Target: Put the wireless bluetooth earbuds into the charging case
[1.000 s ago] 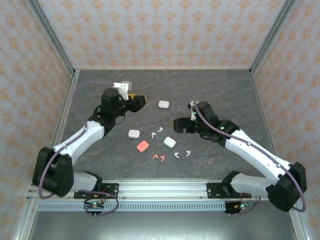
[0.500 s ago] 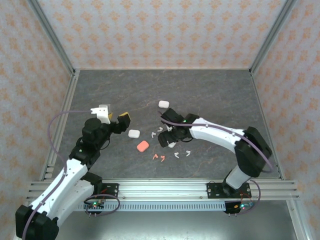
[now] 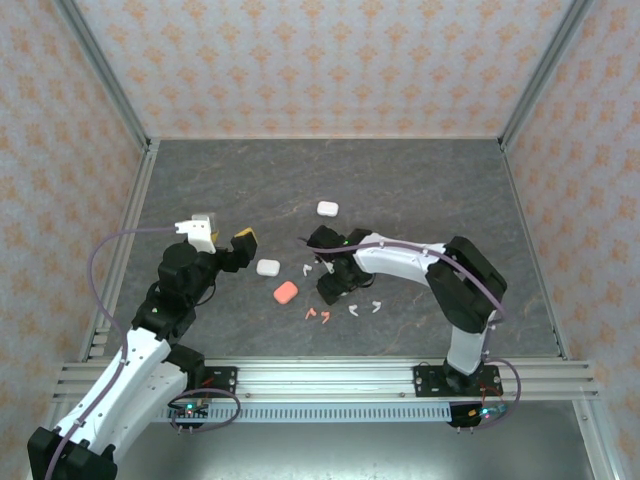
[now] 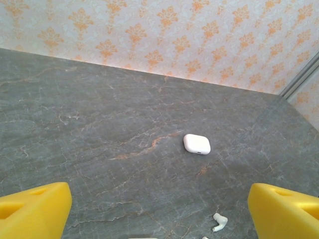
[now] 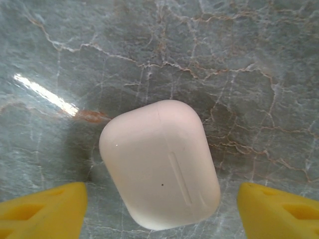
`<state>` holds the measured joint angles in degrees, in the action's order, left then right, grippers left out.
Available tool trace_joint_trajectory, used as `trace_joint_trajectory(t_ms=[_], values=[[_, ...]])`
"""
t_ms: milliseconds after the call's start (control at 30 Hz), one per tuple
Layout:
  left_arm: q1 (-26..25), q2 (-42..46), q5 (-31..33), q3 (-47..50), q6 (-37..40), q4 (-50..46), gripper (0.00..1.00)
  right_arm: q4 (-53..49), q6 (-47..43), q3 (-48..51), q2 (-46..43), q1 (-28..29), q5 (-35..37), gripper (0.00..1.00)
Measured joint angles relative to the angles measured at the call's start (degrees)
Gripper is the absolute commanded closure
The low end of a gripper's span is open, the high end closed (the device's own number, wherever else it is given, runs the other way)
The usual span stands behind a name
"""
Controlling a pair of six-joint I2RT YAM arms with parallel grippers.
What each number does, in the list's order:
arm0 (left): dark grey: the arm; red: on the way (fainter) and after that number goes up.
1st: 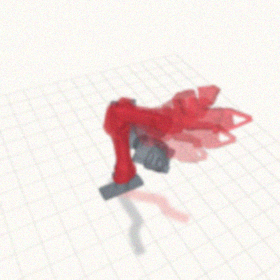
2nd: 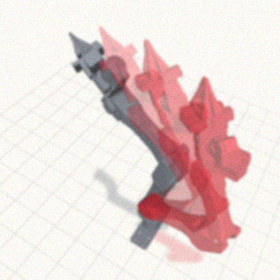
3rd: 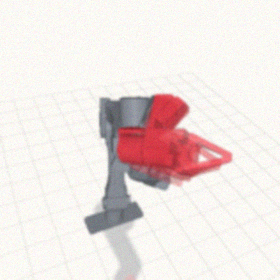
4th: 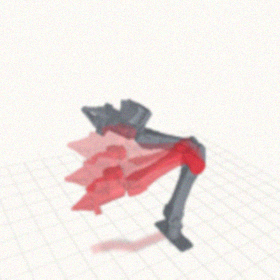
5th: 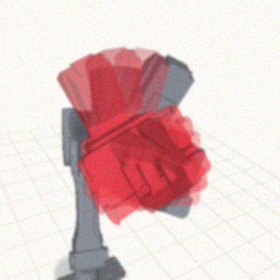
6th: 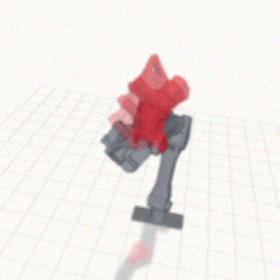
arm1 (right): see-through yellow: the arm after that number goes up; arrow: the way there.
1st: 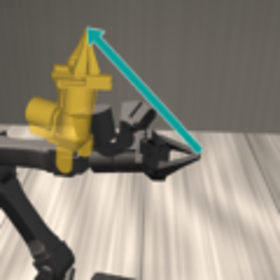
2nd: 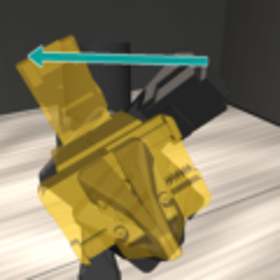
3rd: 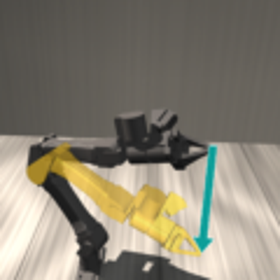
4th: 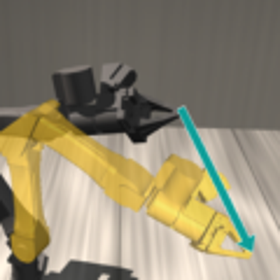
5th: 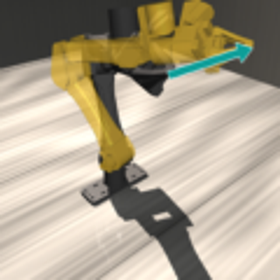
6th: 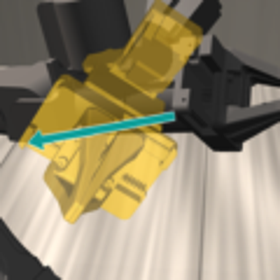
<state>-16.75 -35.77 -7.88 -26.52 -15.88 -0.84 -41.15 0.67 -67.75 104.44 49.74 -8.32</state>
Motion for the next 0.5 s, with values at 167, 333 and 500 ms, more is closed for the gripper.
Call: trace_joint_trajectory(t_ms=[167, 333, 500], values=[[0.00, -0.42, -0.26, 0.00, 0.70, -0.02, 0.09, 0.31, -1.07, -0.20, 1.31, 0.00, 0.07, 0.33], [0.00, -0.85, -0.68, 0.00, 1.01, -0.04, 0.08, -0.31, -2.40, -1.81, 2.80, 0.13, -0.04, 0.41], [0.00, -1.11, -0.92, 0.00, 1.14, -0.04, 0.07, -0.48, -3.43, -2.03, 2.97, 0.44, -0.70, 0.55]])
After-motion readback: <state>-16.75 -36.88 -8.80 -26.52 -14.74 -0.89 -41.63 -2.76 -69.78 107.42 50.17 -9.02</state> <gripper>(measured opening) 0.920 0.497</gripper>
